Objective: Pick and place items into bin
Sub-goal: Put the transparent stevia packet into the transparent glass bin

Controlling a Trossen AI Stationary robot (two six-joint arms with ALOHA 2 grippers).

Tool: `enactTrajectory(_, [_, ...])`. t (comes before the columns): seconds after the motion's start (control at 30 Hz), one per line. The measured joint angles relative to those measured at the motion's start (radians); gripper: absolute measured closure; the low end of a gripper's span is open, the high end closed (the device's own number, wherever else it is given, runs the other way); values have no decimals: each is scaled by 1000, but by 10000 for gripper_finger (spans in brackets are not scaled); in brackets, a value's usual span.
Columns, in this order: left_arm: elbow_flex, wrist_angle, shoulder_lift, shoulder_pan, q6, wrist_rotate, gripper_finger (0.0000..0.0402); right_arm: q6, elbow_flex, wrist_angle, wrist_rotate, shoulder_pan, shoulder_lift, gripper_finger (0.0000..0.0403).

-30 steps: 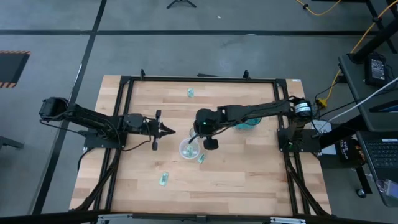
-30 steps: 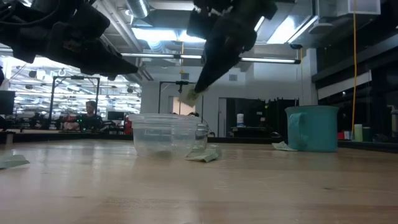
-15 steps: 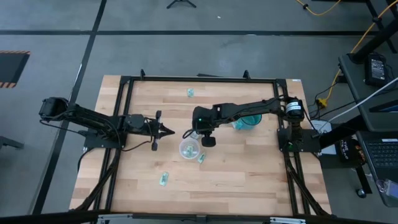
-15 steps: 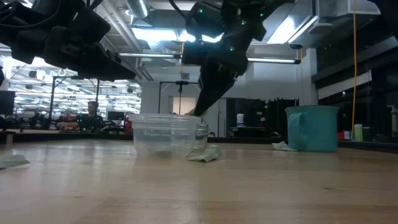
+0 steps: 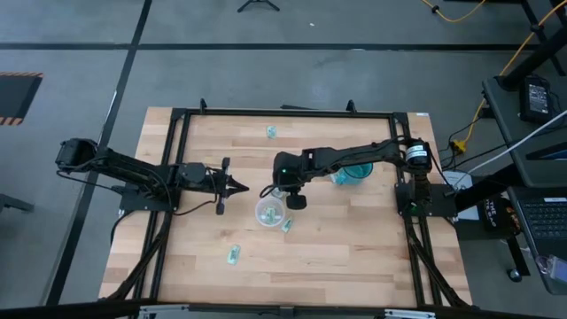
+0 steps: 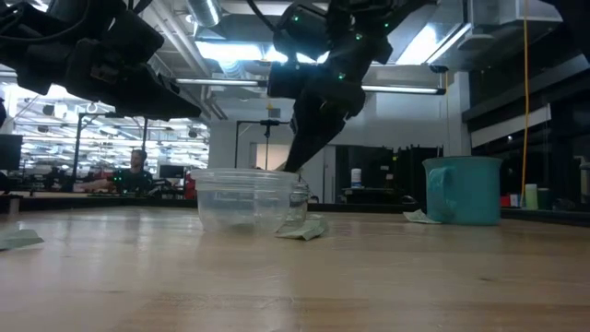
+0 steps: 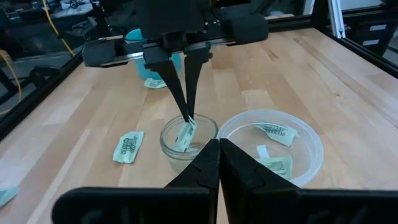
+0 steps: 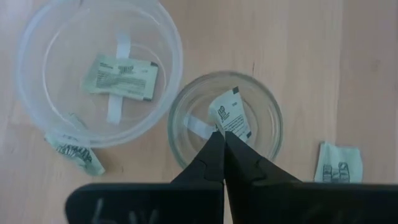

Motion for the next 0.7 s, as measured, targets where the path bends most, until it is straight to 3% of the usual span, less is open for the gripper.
enactTrajectory(0.7, [0, 1, 0, 0, -2, 0, 396, 2, 0, 31, 1, 0, 30, 402])
